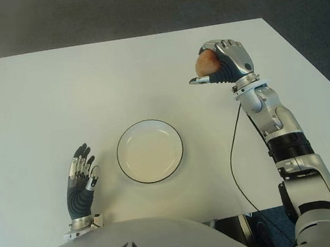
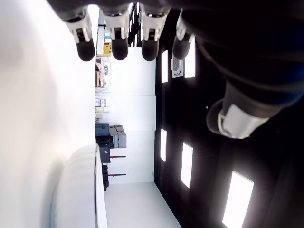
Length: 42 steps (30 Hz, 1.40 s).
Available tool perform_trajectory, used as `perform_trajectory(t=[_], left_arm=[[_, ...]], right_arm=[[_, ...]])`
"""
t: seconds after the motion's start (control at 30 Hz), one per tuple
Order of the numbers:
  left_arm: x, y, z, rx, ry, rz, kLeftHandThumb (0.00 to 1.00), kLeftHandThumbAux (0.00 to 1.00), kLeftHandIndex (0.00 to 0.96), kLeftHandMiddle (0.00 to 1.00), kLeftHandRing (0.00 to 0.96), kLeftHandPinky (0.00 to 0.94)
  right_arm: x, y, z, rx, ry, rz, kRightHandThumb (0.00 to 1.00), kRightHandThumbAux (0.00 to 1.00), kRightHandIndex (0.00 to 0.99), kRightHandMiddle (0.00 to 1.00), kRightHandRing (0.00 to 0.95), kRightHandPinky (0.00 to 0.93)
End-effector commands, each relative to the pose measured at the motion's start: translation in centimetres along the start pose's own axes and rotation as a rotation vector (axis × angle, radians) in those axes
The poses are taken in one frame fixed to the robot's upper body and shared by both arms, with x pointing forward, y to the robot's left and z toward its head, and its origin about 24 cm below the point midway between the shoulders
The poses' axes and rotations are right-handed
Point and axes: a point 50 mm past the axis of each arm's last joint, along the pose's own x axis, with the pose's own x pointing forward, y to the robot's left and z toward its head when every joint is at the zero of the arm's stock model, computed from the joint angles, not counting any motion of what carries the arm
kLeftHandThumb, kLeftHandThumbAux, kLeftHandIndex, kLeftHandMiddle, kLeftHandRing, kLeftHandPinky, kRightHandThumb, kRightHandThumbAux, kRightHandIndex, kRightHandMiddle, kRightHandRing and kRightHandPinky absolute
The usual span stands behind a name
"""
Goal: Put the apples into the plate.
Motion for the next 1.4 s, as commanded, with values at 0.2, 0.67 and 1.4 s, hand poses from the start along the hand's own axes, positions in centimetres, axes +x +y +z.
perform_trajectory(t=[0.2, 0.67, 1.4], left_arm=[[-0.6, -0.2, -1.2, -0.018, 0.078, 0.019, 0.104, 0.558, 0.028, 0.032, 0.010, 0.054], [-0.4, -0.3, -1.3, -0.031, 0.073, 0.011, 0.115, 0.544, 0.022, 0.023, 0.000, 0.045], [-0.4, -0.6, -1.3, -0.044, 0.091, 0.037, 0.097, 0.526, 0.040, 0.038, 0.011, 0.041]], right_arm=[[-0.8, 0.9, 2.9, 0.055, -0.093, 0.080, 0.905, 0.670, 0.870, 0.876, 0.862, 0.853], [-2.3, 3.8, 10.5, 0.092, -0.380, 0.186, 0.843, 0.709, 0.861, 0.872, 0.857, 0.852], [-5.0, 7.0, 14.5, 0.114, -0.629, 0.362, 0.748, 0.720, 0.858, 0.865, 0.866, 0.872]])
